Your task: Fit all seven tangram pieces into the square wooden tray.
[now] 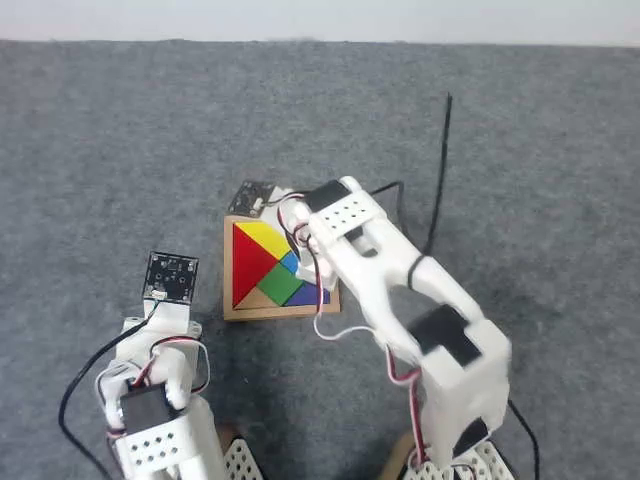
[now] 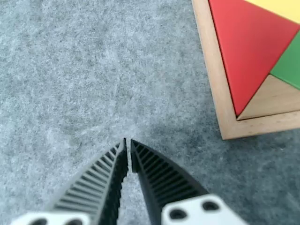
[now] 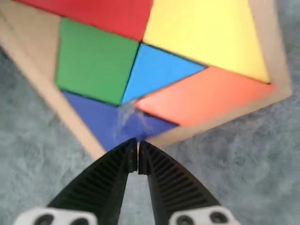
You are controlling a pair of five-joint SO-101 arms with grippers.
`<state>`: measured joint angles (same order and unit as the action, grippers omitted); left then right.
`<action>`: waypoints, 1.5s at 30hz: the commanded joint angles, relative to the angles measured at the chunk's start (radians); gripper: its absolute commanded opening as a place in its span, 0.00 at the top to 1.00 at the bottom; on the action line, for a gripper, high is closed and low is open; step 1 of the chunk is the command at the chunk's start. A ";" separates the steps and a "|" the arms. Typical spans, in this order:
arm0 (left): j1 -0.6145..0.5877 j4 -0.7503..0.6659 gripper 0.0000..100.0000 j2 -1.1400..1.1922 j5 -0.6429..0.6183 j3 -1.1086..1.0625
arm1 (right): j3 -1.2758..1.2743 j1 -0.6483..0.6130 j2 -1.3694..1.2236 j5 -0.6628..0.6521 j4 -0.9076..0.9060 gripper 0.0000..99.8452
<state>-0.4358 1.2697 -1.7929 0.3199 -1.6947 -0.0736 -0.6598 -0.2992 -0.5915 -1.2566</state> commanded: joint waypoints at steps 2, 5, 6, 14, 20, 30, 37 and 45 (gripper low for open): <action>-0.005 0.003 0.98 -0.021 0.005 0.010 | -0.180 0.016 0.262 0.012 0.214 0.99; -0.005 0.003 0.98 -0.021 0.005 0.010 | -0.334 0.036 0.283 0.061 0.510 0.99; -0.005 0.003 0.98 -0.021 0.005 0.010 | -0.371 0.041 0.277 0.063 0.584 0.99; -0.005 0.003 0.98 -0.021 0.005 0.010 | -0.302 0.058 0.139 0.066 0.611 0.99; -0.005 0.003 0.98 -0.021 0.005 0.010 | -0.138 0.058 0.019 0.064 0.426 0.99; -0.005 0.003 0.98 -0.021 0.005 0.010 | -0.006 0.016 0.038 -0.109 0.160 0.99; -0.005 0.003 0.98 -0.021 0.005 0.010 | -0.215 0.067 0.217 -0.081 0.358 0.99; -0.005 0.003 0.98 -0.021 0.005 0.010 | -0.534 0.136 0.641 -0.060 0.394 0.99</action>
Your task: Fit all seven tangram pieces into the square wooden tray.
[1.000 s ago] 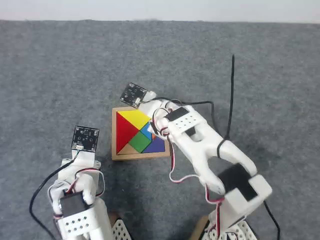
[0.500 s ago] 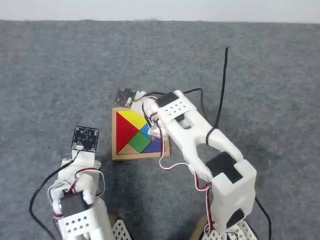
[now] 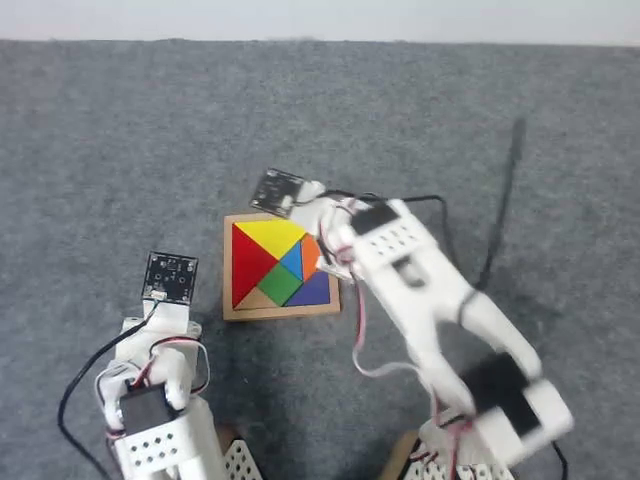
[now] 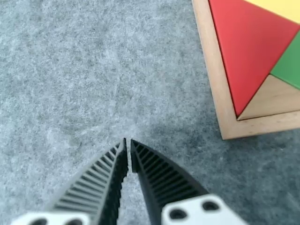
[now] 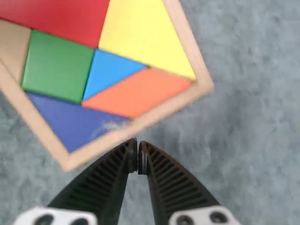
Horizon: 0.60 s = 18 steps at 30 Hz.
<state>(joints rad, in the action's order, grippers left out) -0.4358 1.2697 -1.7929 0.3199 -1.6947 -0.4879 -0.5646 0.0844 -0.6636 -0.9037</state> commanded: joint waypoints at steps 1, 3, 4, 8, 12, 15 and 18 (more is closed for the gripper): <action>-0.005 0.003 0.98 -0.021 0.005 0.010 | -0.204 0.050 0.354 0.012 0.074 0.99; -0.005 0.003 0.98 -0.021 0.005 0.010 | -0.400 0.056 0.561 0.021 0.150 0.99; -0.005 0.003 0.98 -0.021 0.005 0.010 | -0.500 0.058 0.667 0.044 0.186 0.99; -0.005 0.003 0.98 -0.021 0.005 0.010 | -0.830 0.059 1.102 0.183 0.257 0.99; -0.005 0.003 0.98 -0.021 0.005 0.010 | -1.057 0.070 1.517 0.330 0.222 0.99; -0.005 0.003 0.98 -0.021 0.005 0.010 | -1.135 0.101 1.765 0.433 0.139 0.99; -0.005 0.003 0.98 -0.021 0.005 0.010 | -1.140 0.130 1.673 0.509 0.137 0.99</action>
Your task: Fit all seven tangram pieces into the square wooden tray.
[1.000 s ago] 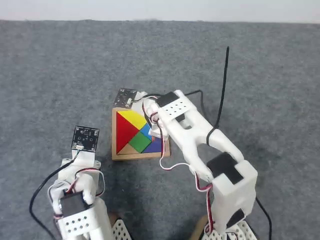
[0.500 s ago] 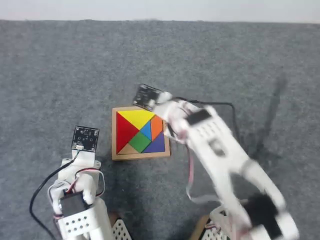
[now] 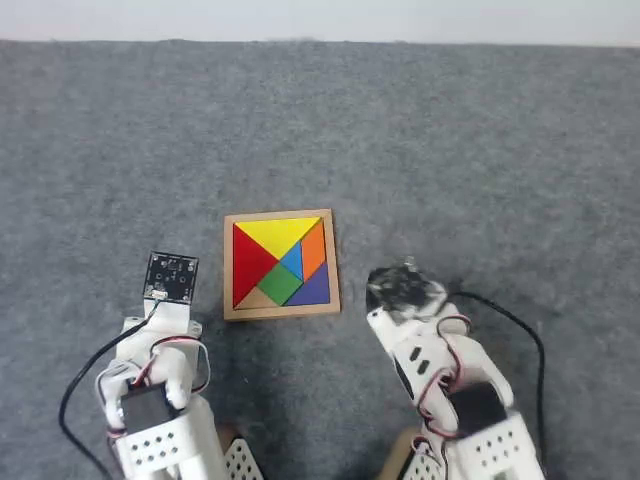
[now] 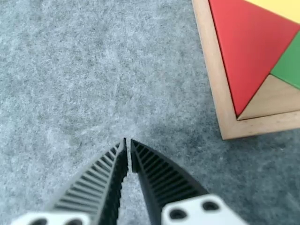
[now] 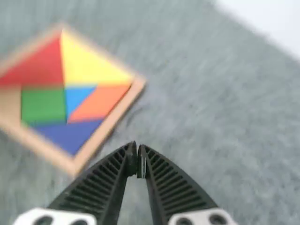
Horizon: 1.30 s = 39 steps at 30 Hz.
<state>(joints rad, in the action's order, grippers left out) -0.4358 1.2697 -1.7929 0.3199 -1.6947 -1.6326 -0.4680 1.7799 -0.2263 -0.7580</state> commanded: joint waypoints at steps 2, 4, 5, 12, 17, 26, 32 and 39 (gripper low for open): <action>-0.005 0.003 0.98 -0.021 0.005 0.010 | -0.008 0.041 -0.065 0.094 -0.013 0.99; -0.005 0.003 0.98 -0.021 0.005 0.010 | -0.057 0.041 -0.067 0.098 -0.019 0.99; -0.005 0.003 0.98 -0.021 0.005 0.010 | -0.060 0.044 -0.076 0.095 -0.033 0.99; -0.002 0.003 0.98 -0.021 0.005 0.010 | -0.055 0.044 -0.036 0.092 -0.213 0.99; 0.000 0.003 0.98 -0.021 0.005 0.010 | -0.051 0.045 -0.025 0.092 -0.503 0.99; 0.072 0.003 0.98 -0.021 0.003 0.012 | -0.051 0.044 0.033 0.092 -0.547 0.99; 0.157 0.003 0.99 -0.021 0.000 0.012 | -0.051 0.045 0.033 0.092 -0.547 0.99; 0.236 0.003 0.99 -0.021 0.000 0.012 | -0.051 0.045 0.033 0.092 -0.547 0.99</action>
